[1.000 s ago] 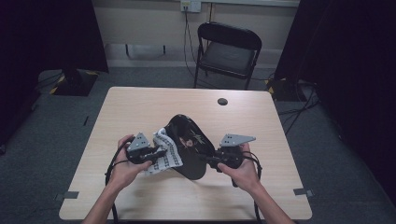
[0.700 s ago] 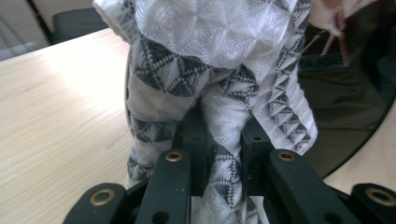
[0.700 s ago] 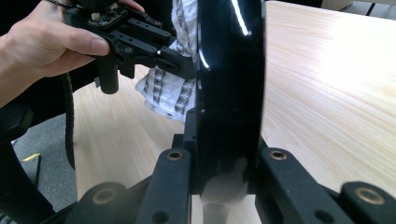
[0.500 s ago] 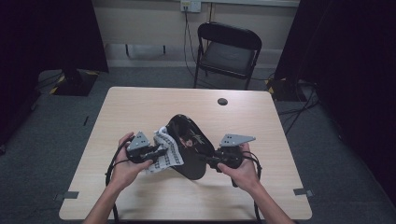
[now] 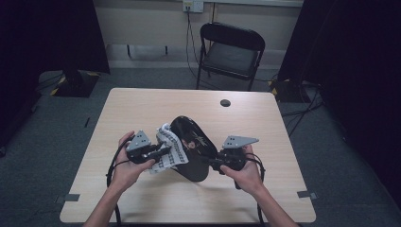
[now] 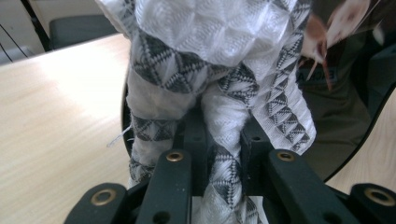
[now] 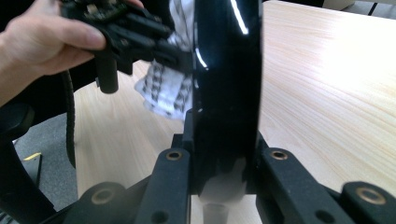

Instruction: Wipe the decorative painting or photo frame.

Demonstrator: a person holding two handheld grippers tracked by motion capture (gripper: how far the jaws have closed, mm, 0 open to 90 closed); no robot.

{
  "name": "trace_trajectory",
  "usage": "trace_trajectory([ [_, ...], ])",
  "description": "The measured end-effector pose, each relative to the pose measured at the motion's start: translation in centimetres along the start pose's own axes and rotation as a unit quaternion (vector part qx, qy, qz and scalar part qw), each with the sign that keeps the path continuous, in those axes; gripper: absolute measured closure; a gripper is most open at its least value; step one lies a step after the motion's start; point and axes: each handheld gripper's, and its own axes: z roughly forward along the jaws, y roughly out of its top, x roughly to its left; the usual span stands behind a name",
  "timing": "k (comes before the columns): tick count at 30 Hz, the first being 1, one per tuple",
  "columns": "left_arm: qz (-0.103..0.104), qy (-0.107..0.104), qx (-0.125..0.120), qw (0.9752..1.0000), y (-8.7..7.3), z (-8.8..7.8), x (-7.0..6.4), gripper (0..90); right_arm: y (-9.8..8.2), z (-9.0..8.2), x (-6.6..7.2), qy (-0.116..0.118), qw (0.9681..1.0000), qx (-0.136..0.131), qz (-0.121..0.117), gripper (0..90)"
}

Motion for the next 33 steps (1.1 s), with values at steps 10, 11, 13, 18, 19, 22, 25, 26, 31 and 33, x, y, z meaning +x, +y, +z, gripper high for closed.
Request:
trace_trajectory([
  [10, -0.004, -0.008, 0.078, 0.9969, -2.6, 1.5, 0.9, 76.4, 0.0, 0.1, 0.0, 0.002, 1.0000, 0.001, 0.003, 78.5],
  [11, -0.008, -0.009, 0.079, 0.9968, -2.8, 1.6, 0.9, 76.3, 0.0, 0.1, 0.0, 0.002, 1.0000, 0.001, 0.003, 78.5],
  [13, -0.008, -0.011, 0.079, 0.9968, -2.7, 1.5, 0.9, 76.6, 0.0, 0.1, 0.0, 0.003, 1.0000, 0.000, 0.004, 78.4],
  [18, -0.006, -0.009, 0.042, 0.9991, -1.5, 0.7, 0.8, 77.0, 0.0, 0.1, 0.0, 0.003, 1.0000, 0.001, 0.003, 78.5],
  [19, -0.005, -0.008, 0.032, 0.9994, -1.2, 0.5, 0.8, 77.1, 0.0, 0.1, 0.0, 0.003, 1.0000, 0.001, 0.003, 78.6],
  [22, -0.005, -0.002, 0.017, 0.9998, -1.1, 0.2, 0.7, 77.2, 0.0, 0.1, 0.0, 0.003, 1.0000, 0.000, 0.003, 78.7],
  [25, 0.001, -0.002, 0.041, 0.9992, -1.8, 0.8, 0.6, 77.2, 0.0, 0.1, 0.0, 0.002, 1.0000, 0.000, 0.003, 78.8],
  [26, 0.003, -0.002, 0.050, 0.9987, -2.1, 1.1, 0.5, 77.2, 0.0, 0.1, 0.0, 0.002, 1.0000, 0.000, 0.002, 78.7],
  [31, 0.010, -0.014, 0.084, 0.9963, -2.9, 1.8, 0.2, 77.1, 0.0, 0.1, 0.0, 0.003, 1.0000, 0.001, 0.003, 78.5],
  [33, 0.017, -0.019, 0.098, 0.9949, -3.2, 2.2, -0.1, 77.1, 0.0, 0.1, 0.0, 0.003, 1.0000, 0.001, 0.004, 78.3],
])
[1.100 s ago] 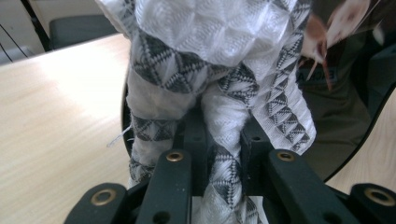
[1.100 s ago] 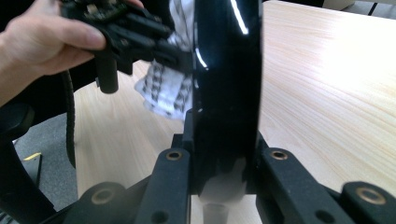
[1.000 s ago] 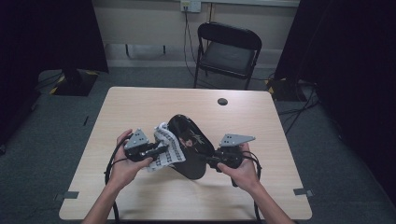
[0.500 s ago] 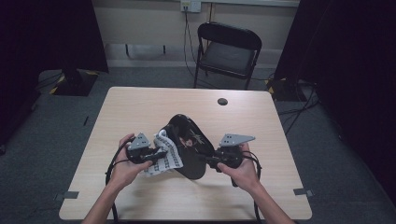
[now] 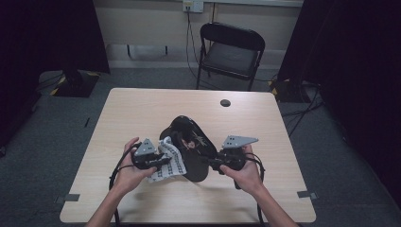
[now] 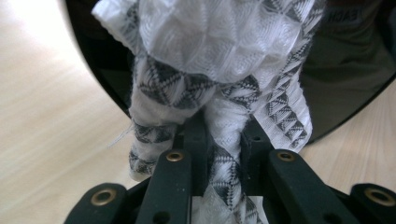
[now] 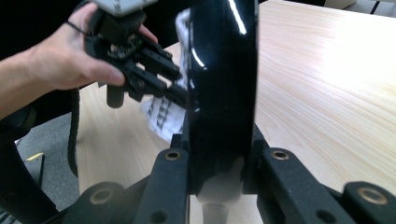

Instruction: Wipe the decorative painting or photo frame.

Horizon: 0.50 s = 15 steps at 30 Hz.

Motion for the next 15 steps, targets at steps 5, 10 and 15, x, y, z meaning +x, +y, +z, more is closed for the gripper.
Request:
trace_trajectory([
  [5, 0.001, -0.012, 0.019, 0.9998, -0.3, 0.6, -0.3, 77.0, 0.0, 0.0, 0.0, 0.000, 1.0000, 0.000, 0.001, 78.3],
  [10, -0.007, -0.021, 0.036, 0.9991, -0.8, 1.2, -0.1, 77.4, 0.0, 0.0, 0.0, -0.001, 1.0000, 0.000, 0.000, 78.2],
  [15, -0.014, -0.006, 0.027, 0.9995, -0.8, 0.8, 0.5, 77.9, 0.0, 0.0, 0.0, -0.002, 1.0000, 0.000, 0.001, 78.2],
])
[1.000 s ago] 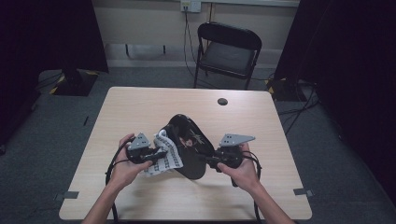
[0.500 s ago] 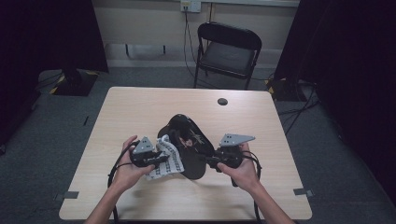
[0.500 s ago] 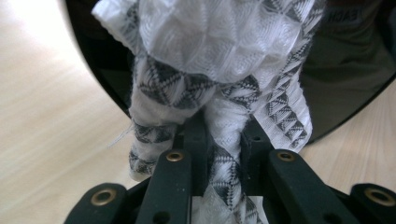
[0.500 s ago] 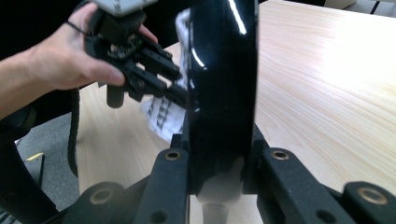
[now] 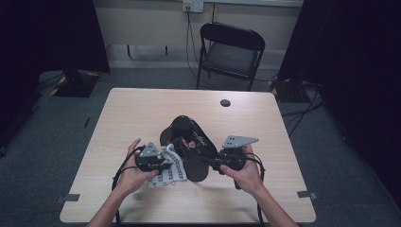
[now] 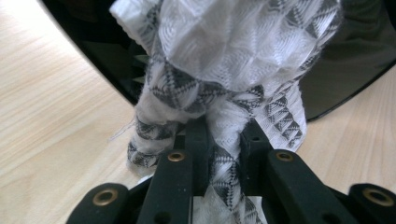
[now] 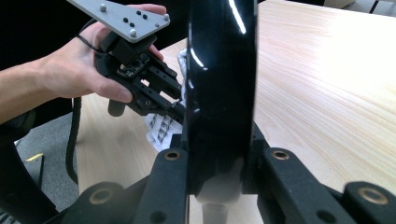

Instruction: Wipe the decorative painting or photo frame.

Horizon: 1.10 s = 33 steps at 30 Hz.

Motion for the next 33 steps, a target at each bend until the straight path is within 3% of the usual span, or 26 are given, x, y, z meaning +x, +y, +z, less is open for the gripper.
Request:
trace_trajectory([
  [3, -0.007, 0.009, -0.013, 0.9998, 0.2, -0.6, 0.5, 77.9, 0.0, 0.0, 0.0, 0.000, 1.0000, -0.001, -0.001, 78.3],
  [6, -0.020, 0.020, -0.044, 0.9986, 0.8, -1.6, 1.0, 77.9, 0.0, 0.0, 0.0, 0.000, 1.0000, -0.001, -0.001, 78.4],
  [10, -0.036, 0.032, -0.090, 0.9948, 1.5, -3.0, 1.4, 77.8, 0.0, 0.1, 0.0, 0.000, 1.0000, -0.001, -0.002, 78.7],
  [12, -0.050, 0.026, -0.112, 0.9921, 1.9, -3.6, 1.2, 77.8, 0.0, 0.1, 0.0, 0.000, 1.0000, -0.001, -0.002, 78.7],
  [14, -0.033, 0.028, -0.114, 0.9926, 2.2, -3.6, 0.7, 77.7, 0.0, 0.1, 0.0, 0.000, 1.0000, -0.002, -0.003, 78.7],
  [18, -0.011, 0.014, -0.090, 0.9958, 2.4, -2.4, -0.4, 77.6, 0.0, 0.1, 0.0, 0.001, 1.0000, -0.001, -0.004, 78.3],
  [28, -0.010, 0.015, -0.091, 0.9957, 2.4, -2.6, -0.4, 77.5, 0.2, -0.1, -0.2, 0.012, 0.9999, 0.005, 0.002, 75.2],
  [33, -0.011, 0.015, -0.104, 0.9944, 2.8, -3.0, -0.5, 77.3, 0.7, -0.9, 0.3, 0.009, 0.9999, -0.010, -0.002, 69.5],
])
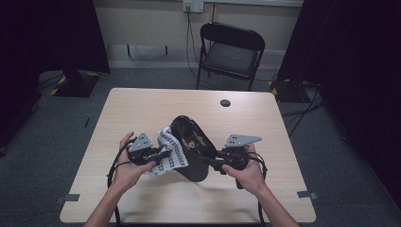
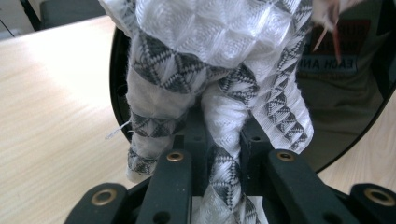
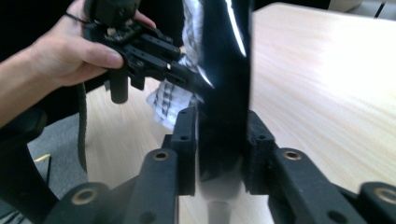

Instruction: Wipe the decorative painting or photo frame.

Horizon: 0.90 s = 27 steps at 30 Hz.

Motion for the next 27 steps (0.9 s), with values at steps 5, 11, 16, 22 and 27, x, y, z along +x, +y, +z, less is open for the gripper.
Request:
trace_trajectory([
  [5, 0.000, 0.009, -0.016, 0.9998, 0.8, -0.3, -0.1, 77.2, 0.6, -1.2, 0.5, -0.003, 0.9998, -0.017, -0.008, 70.1],
  [11, 0.008, 0.005, -0.032, 0.9994, 2.0, -0.5, -0.5, 76.8, 0.6, -1.7, 0.5, -0.007, 0.9996, -0.025, -0.010, 74.6],
  [16, 0.018, -0.005, -0.053, 0.9984, 3.7, -1.1, -1.0, 76.6, 0.6, -1.8, 0.2, -0.010, 0.9996, -0.025, -0.006, 76.8],
  [22, 0.017, 0.001, -0.075, 0.9970, 5.1, -1.7, -0.6, 76.5, 0.7, -1.8, 0.2, -0.017, 0.9995, -0.024, -0.009, 78.0],
  [27, 0.022, 0.000, -0.083, 0.9963, 5.7, -1.6, -0.8, 76.4, 0.6, -1.8, 0.1, -0.018, 0.9995, -0.025, -0.007, 77.8],
])
